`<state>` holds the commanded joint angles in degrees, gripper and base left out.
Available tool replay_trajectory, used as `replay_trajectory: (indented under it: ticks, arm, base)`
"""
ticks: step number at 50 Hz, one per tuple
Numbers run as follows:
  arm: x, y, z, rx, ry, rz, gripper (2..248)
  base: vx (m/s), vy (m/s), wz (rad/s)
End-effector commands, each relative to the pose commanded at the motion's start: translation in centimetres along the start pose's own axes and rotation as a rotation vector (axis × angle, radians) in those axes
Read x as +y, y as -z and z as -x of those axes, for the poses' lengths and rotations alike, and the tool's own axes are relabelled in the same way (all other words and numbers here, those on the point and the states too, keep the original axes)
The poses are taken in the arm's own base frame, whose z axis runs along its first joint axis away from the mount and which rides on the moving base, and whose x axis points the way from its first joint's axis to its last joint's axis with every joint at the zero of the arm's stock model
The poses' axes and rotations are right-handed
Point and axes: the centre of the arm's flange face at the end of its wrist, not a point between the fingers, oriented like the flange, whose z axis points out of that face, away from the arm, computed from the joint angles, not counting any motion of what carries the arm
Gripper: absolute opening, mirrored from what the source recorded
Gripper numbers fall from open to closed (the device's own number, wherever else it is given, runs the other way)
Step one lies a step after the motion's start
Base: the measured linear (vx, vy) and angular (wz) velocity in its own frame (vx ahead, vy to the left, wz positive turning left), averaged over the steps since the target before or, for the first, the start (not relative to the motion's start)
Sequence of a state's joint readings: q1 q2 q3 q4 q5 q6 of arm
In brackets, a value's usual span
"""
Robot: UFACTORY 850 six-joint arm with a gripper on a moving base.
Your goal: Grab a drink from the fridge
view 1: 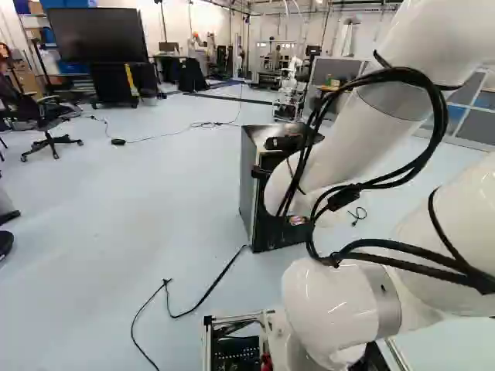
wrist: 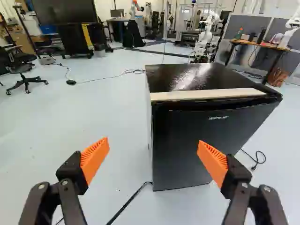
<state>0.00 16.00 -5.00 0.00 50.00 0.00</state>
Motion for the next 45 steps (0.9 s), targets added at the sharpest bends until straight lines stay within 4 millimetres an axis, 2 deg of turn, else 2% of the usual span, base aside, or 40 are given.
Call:
replay_trajectory:
  ticks: [45]
  arm:
    - [-0.32, -0.03, -0.02, 0.000, 0.004, -0.011, 247]
  base:
    - [0.000, 0.000, 0.000]
